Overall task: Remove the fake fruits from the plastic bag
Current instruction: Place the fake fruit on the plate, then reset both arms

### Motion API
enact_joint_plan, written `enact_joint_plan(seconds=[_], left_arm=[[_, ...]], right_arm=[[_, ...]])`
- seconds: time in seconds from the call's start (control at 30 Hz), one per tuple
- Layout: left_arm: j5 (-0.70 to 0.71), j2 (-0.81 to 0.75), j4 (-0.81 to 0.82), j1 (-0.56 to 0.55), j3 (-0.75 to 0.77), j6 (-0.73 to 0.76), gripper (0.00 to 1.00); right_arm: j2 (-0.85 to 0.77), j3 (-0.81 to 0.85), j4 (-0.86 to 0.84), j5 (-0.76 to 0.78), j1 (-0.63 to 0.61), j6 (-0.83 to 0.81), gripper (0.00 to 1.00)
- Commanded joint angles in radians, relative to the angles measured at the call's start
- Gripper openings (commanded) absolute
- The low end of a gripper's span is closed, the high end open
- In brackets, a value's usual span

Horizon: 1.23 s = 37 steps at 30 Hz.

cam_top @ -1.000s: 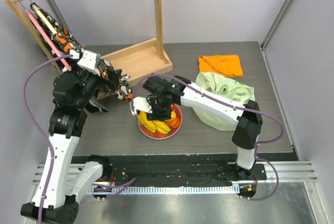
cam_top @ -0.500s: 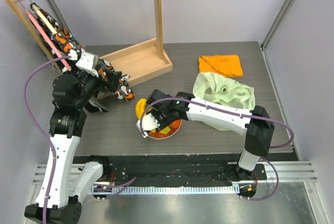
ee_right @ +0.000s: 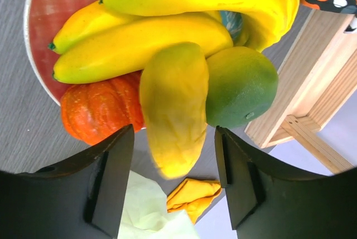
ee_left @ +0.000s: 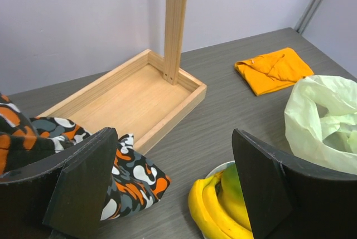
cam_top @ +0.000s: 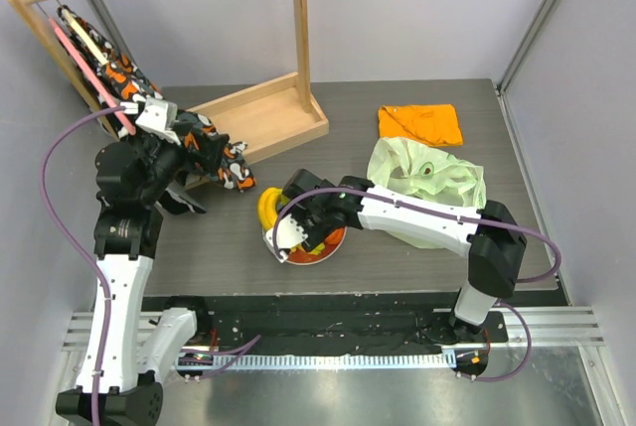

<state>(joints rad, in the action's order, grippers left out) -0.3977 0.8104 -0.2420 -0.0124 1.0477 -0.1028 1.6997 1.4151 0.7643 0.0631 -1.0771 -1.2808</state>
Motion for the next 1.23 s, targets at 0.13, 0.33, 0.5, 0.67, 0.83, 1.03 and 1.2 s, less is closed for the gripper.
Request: enact_joint_plan(seconds=[0.13, 0.33, 0.5, 0.67, 0.83, 1.03, 1.2], left_arm=[[-0.072, 0.003, 0.073, 0.006, -0.006, -0.025, 0.88], [-0.082, 0.015, 0.09, 0.006, -0.003, -0.032, 0.88], [-0.084, 0.038, 0.096, 0.003, -0.006, -0.041, 0.91], [-0.084, 0.062, 0.101, -0.006, -0.029, -0.029, 1.0], [-0.078, 0.101, 0.113, -0.018, -0.064, 0.006, 1.0], [-0.078, 0.142, 0.072, -0.027, -0.061, 0.044, 1.0], [-0.066, 0.131, 0.018, -0.027, -0.061, 0.081, 1.0]], right_arm=[[-0.071, -0.022, -0.068, 0.01, -0.009, -0.022, 0.68], [-0.104, -0.028, -0.056, 0.053, -0.012, -0.022, 0.68], [-0.198, -0.033, -0.031, 0.141, 0.019, 0.0, 0.7], [-0.27, 0.048, -0.097, 0.164, 0.193, 0.229, 1.0], [-0.193, 0.221, -0.105, 0.127, 0.583, 0.741, 1.0], [-0.184, 0.136, -0.091, 0.279, 0.715, 1.036, 1.0], [-0.301, -0.004, -0.103, 0.179, 0.724, 1.034, 1.0]])
